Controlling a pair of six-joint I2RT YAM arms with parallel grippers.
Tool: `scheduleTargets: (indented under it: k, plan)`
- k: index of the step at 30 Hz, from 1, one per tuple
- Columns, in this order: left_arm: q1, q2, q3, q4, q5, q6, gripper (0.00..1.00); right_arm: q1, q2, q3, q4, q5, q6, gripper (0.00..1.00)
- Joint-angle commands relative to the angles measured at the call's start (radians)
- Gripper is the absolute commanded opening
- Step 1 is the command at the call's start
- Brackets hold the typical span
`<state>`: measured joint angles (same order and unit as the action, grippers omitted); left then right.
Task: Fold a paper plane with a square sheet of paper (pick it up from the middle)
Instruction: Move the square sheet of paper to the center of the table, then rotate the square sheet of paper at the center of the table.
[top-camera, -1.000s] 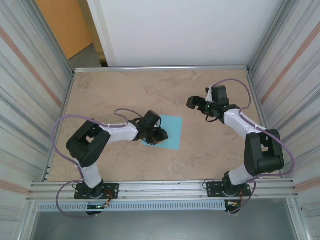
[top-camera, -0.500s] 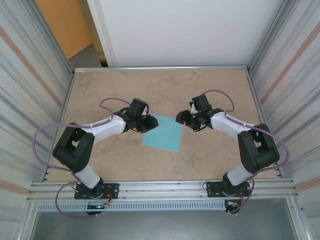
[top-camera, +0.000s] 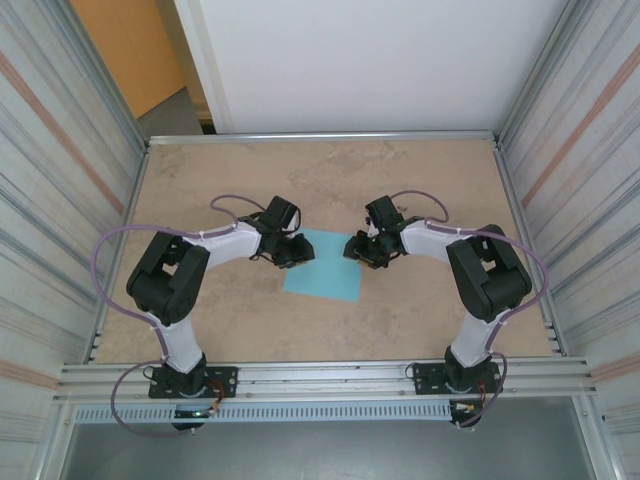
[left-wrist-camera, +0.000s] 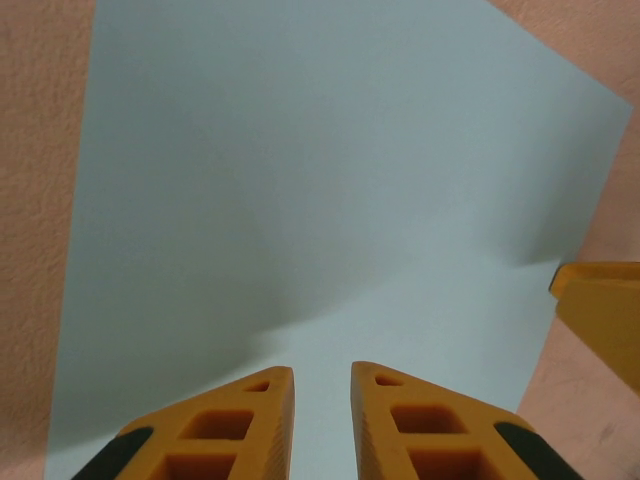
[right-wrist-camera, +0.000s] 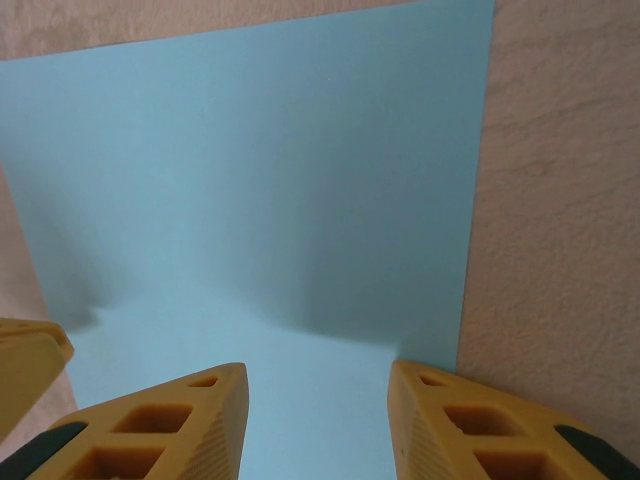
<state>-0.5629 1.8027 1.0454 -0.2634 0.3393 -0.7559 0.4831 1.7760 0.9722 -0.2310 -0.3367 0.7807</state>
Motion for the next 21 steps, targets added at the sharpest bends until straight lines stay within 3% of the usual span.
scheduleTargets:
  k: [1, 11, 21]
  plan:
    - [0.002, -0.009, -0.051, -0.018, -0.031, -0.018, 0.22, 0.001, 0.043, 0.023, -0.038, 0.024, -0.022, 0.42]
    - [-0.035, -0.078, -0.187, 0.053, -0.046, -0.137, 0.22, -0.006, 0.102, 0.076, -0.063, -0.018, -0.085, 0.43]
    - [-0.014, -0.159, -0.14, 0.022, -0.078, -0.098, 0.19, -0.012, -0.022, 0.068, -0.069, -0.05, -0.141, 0.39]
